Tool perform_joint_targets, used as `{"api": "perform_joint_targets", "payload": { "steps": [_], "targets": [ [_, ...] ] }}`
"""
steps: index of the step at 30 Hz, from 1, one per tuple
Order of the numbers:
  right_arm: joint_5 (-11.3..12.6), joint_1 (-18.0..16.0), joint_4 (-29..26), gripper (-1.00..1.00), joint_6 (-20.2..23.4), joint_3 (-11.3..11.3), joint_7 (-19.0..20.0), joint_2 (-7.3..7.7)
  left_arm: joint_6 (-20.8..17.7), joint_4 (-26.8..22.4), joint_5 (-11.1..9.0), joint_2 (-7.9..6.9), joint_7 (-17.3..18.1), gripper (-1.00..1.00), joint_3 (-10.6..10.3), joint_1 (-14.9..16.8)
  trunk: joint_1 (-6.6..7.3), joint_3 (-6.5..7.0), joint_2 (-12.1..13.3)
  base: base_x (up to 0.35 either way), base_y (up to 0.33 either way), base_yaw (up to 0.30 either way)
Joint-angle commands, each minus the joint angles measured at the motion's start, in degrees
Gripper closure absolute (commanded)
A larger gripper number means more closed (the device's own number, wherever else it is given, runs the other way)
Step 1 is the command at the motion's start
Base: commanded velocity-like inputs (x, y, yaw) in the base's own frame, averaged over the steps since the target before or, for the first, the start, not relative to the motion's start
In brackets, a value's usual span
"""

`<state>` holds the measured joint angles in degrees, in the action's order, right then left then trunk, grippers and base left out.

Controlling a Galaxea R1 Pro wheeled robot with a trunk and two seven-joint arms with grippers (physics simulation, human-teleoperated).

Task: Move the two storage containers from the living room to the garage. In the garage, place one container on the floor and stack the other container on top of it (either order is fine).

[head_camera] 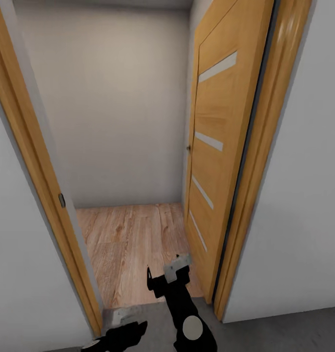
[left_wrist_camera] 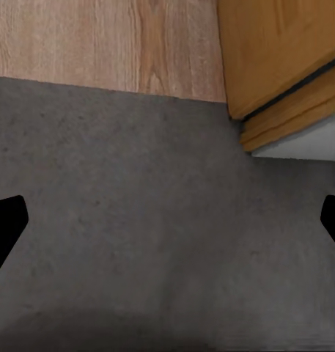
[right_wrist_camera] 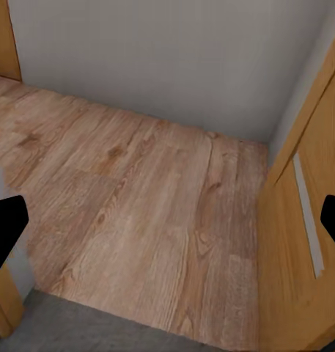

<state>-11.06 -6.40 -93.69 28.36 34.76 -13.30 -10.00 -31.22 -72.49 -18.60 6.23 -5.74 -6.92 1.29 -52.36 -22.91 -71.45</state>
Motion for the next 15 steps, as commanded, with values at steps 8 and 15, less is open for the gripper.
{"api": "perform_joint_targets", "payload": {
  "steps": [8,15],
  "targets": [
    [2.2,-3.3,-0.1,-1.0,2.2,-0.1,6.2,0.0,0.4,4.6,0.1,0.54,-0.1,-1.0,-2.5,2.8,0.0,0.0,0.0,0.0,0.0,0.0],
    [3.0,-5.2,-0.2,-1.0,4.9,-15.0,36.7,0.0,0.5,5.7,0.3,0.33,-0.3,-1.0,-2.6,3.1,0.0,0.0,0.0,0.0,0.0,0.0]
  ]
}}
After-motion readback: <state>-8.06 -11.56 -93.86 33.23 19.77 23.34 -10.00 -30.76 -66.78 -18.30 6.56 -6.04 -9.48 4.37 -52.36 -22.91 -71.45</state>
